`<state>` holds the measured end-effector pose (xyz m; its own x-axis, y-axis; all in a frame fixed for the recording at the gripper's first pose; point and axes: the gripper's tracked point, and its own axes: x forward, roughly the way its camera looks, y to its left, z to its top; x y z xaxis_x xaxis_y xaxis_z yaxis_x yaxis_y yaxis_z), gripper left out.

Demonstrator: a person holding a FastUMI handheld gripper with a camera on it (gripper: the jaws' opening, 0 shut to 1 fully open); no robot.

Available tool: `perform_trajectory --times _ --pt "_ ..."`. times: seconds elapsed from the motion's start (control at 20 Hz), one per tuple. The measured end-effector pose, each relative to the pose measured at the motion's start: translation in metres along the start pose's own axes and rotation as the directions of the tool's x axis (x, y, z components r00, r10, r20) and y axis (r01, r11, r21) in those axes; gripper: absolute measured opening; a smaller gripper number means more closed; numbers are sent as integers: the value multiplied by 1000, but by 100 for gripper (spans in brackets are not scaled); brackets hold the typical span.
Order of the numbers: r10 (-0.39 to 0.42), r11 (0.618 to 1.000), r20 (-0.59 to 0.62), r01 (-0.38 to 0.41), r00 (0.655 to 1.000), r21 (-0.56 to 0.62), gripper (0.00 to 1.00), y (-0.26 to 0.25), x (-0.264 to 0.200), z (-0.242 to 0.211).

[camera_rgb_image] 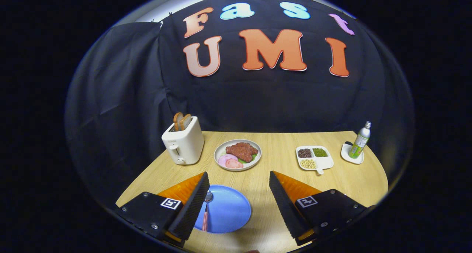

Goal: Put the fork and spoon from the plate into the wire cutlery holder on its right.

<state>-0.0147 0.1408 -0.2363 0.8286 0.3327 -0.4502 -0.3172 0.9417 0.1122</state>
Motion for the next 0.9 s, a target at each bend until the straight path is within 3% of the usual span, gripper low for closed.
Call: perform_trajectory --times 0.45,0.9 --pt "41 998 -143 -47 989 -40 98 57 29 -75" --pt "66 995 -343 -88 937 -51 95 84 48 -165"
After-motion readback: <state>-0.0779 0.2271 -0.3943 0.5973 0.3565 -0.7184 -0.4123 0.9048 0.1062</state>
